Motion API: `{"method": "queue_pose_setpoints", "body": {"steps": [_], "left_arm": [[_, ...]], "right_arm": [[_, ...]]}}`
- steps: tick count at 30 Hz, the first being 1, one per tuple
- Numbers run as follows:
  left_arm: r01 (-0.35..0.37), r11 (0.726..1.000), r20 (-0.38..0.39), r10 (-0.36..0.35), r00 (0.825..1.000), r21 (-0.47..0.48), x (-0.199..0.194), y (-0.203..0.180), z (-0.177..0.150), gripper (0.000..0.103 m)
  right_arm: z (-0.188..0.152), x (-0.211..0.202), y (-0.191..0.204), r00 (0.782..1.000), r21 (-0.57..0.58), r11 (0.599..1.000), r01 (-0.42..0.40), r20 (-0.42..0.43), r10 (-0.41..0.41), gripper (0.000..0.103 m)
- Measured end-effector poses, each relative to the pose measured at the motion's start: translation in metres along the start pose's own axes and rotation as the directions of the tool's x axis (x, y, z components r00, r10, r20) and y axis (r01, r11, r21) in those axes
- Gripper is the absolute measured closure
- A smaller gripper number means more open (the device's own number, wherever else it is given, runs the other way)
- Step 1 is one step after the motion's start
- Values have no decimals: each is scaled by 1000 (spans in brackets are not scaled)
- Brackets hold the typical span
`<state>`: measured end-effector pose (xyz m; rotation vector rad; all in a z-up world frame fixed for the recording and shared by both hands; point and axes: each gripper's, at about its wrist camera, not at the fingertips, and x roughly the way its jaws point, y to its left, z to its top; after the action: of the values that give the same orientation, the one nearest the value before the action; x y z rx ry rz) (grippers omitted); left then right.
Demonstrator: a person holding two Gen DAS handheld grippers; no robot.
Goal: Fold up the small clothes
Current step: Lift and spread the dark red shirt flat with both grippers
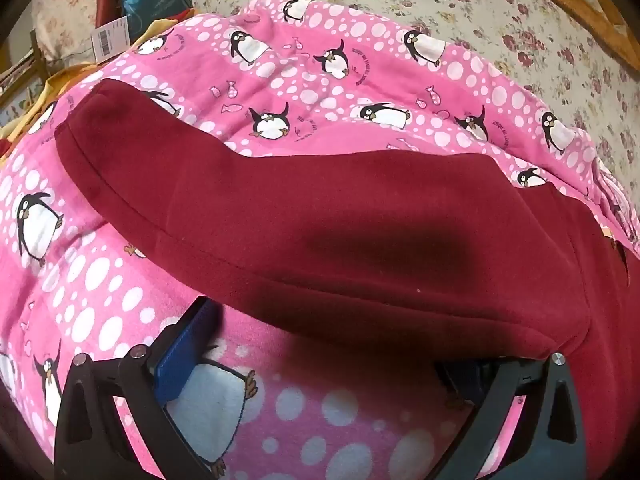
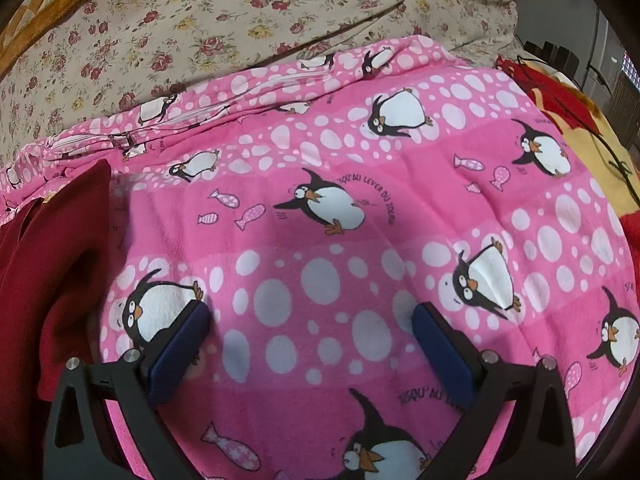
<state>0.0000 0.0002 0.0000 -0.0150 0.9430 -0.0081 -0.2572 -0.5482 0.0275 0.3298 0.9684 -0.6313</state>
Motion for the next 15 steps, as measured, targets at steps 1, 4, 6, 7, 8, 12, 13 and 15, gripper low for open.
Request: {"method": "queue_pose_setpoints", "body": {"steps": [1, 4, 6, 7, 8, 12, 13, 15], "left_arm": [[-1, 1000, 0, 1, 1000, 1, 0, 0, 0, 16], [-4, 1000, 2, 4, 1000, 3, 0, 0, 0, 16], [-6, 1000, 3, 6, 1000, 5, -1, 0, 0, 16], [-8, 1000, 3, 8, 1000, 6, -1, -1, 0, 16], [-9, 1000, 3, 9, 1000, 7, -1, -1, 1, 16], [-2, 1000, 2, 2, 1000, -3, 0, 0, 0, 16], [-6, 1000, 5, 6, 1000, 0, 0, -1, -1, 16], [-4, 1000, 6, 4, 1000, -2, 0, -1, -1, 16]], "right_arm": [[0, 0, 0, 1000, 0, 1000, 0, 0, 0, 0], [0, 0, 0, 1000, 0, 1000, 0, 0, 0, 0], [0, 0, 0, 1000, 0, 1000, 0, 1, 0, 0], [0, 0, 0, 1000, 0, 1000, 0, 1, 0, 0], [0, 0, 0, 1000, 0, 1000, 0, 1, 0, 0], [0, 0, 0, 1000, 0, 1000, 0, 1, 0, 0], [0, 0, 0, 1000, 0, 1000, 0, 1, 0, 0], [0, 0, 0, 1000, 0, 1000, 0, 1, 0, 0]]}}
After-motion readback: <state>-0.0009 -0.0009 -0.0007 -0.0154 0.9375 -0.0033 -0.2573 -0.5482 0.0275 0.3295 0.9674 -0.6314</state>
